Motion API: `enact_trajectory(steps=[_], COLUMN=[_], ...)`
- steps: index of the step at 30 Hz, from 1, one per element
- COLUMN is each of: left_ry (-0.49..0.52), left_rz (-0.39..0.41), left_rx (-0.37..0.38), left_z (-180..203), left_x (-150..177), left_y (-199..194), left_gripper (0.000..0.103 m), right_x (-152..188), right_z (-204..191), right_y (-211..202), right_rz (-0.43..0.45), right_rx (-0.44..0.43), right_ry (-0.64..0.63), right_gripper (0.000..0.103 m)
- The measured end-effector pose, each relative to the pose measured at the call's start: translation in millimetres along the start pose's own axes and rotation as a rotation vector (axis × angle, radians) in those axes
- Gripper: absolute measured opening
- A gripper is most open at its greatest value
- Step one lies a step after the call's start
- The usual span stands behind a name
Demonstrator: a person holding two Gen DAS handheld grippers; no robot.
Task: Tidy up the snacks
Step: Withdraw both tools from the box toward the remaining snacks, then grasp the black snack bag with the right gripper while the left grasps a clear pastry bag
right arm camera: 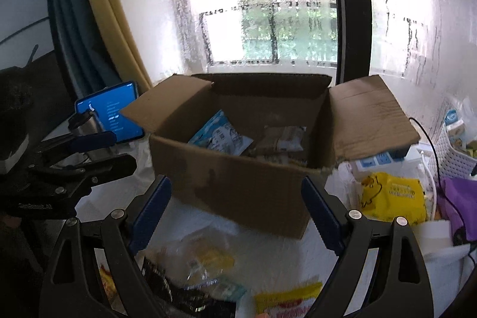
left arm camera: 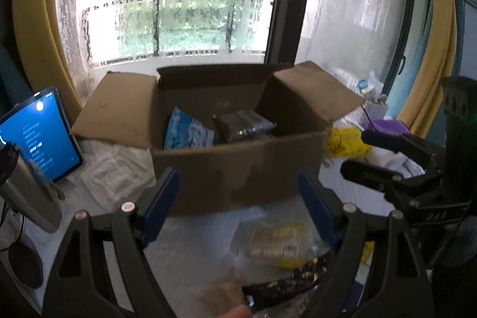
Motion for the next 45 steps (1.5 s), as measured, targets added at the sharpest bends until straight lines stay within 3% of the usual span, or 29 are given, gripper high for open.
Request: enact_trajectory(steps=[15,26,45], left_ry=[-0.034,-0.059,-0.121], left_rz=[-0.120,-0.217,-0.366], left_rx=[-0.023,-0.081,-0.024], left_z=[-9.1,-39.0,-66.4], left_x=[75.6,128.9,154.8], left_y=[3.5,17.4,50.6], left_gripper=[0.083,0.083,0.083], right_x=[72.3,111.6,136.1], right_z=[-27.4,-54.2,-66.5], right_y=[-3.1,8.9,35.3], right_rz=[-0.089,-0.159,-0.246], right_rx=[-0.082,-0.169,-0.203], right_ry=[0.020,0.042,0.094], right_gripper=[0.091,0.091,0.091])
Point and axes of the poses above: each gripper's, at about its wrist camera, not at the fingertips, and y roughly the way its jaws point, z to its right, x to its underside, the point moved 10 cm from there along y, roughly the way its jaws point, and after that the axes turned 11 degrees about -y, right-handed, at the moved point
